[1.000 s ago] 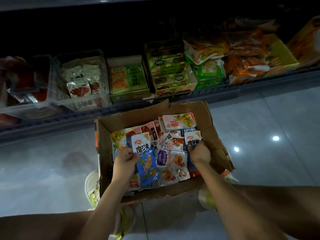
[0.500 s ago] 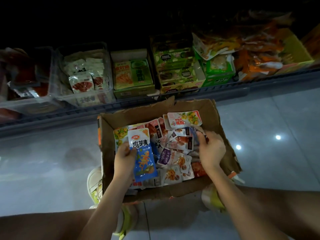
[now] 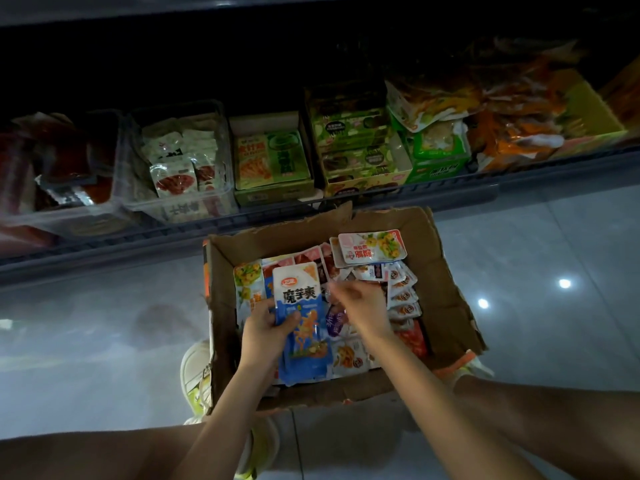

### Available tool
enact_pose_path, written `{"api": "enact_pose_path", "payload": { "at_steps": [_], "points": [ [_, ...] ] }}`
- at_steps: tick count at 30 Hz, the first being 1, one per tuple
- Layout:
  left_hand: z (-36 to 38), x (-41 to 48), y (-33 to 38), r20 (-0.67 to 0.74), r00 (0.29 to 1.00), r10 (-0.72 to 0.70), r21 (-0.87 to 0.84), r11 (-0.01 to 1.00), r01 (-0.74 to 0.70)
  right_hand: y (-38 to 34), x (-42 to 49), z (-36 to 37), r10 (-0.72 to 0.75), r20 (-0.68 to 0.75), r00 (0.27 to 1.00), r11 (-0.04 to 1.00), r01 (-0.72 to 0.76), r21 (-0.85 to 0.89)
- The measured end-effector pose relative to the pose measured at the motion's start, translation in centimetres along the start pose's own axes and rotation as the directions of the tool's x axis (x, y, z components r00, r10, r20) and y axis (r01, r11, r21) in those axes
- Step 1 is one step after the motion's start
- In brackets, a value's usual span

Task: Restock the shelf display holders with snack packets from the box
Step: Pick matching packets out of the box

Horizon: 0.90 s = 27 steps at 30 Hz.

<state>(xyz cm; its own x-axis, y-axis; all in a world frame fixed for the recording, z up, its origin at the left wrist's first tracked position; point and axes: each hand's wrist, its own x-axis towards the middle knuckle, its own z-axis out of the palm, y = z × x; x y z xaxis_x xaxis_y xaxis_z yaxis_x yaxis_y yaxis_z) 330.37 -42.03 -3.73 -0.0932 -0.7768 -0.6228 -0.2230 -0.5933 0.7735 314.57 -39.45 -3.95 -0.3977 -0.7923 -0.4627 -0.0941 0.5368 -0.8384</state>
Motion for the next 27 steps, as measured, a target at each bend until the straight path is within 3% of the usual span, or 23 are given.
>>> {"api": "enact_pose_path", "payload": {
  "at_steps": [4, 8, 10, 12, 14, 16, 20, 24, 27],
  "points": [
    [-0.9, 1.2, 0.1, -0.094, 0.995, -0.020, -0.080, 0.997, 0.013, 1.8, 4.7, -1.8, 0.384, -0.248, 0.889, 0.910, -0.319, 0.264],
    [-1.6, 2.0, 0.3, -0.136, 0.991, -0.018, -0.133, 0.991, 0.000, 1.9, 7.1, -1.2, 0.460, -0.265, 0.847, 0.882, -0.404, 0.241],
    [-1.8, 2.3, 0.5, -0.142, 0.990, -0.021, -0.158, 0.987, -0.002, 1.1, 6.8, -0.6, 0.420, -0.171, 0.891, 0.896, -0.377, 0.235],
    [-1.7, 2.3, 1.2, -0.124, 0.992, -0.018, -0.193, 0.981, -0.007, -0.8, 5.4, -0.2, 0.332, 0.048, 0.942, 0.906, -0.333, 0.261],
    [-1.4, 1.9, 2.4, -0.094, 0.996, -0.002, -0.228, 0.973, -0.019, -2.9, 3.7, 0.0, 0.199, 0.233, 0.952, 0.950, -0.246, 0.194],
    [-1.0, 1.2, 4.1, -0.065, 0.997, 0.045, -0.264, 0.963, -0.061, -4.7, 2.2, 0.0, 0.081, 0.303, 0.949, 0.984, -0.124, 0.125],
    [-0.1, -1.1, 9.0, -0.011, 0.982, 0.188, -0.300, 0.936, -0.183, -9.3, -0.1, -1.8, -0.126, 0.228, 0.965, 0.988, 0.102, 0.113],
    [0.8, -4.1, 15.0, 0.000, 0.921, 0.390, -0.111, 0.915, -0.388, -14.6, -2.5, -6.0, -0.268, 0.058, 0.962, 0.950, 0.254, 0.182],
    [0.8, -5.6, 19.8, -0.032, 0.816, 0.577, 0.032, 0.817, -0.576, -19.1, -3.8, -10.1, -0.380, -0.147, 0.913, 0.893, 0.404, 0.199]
  ]
}}
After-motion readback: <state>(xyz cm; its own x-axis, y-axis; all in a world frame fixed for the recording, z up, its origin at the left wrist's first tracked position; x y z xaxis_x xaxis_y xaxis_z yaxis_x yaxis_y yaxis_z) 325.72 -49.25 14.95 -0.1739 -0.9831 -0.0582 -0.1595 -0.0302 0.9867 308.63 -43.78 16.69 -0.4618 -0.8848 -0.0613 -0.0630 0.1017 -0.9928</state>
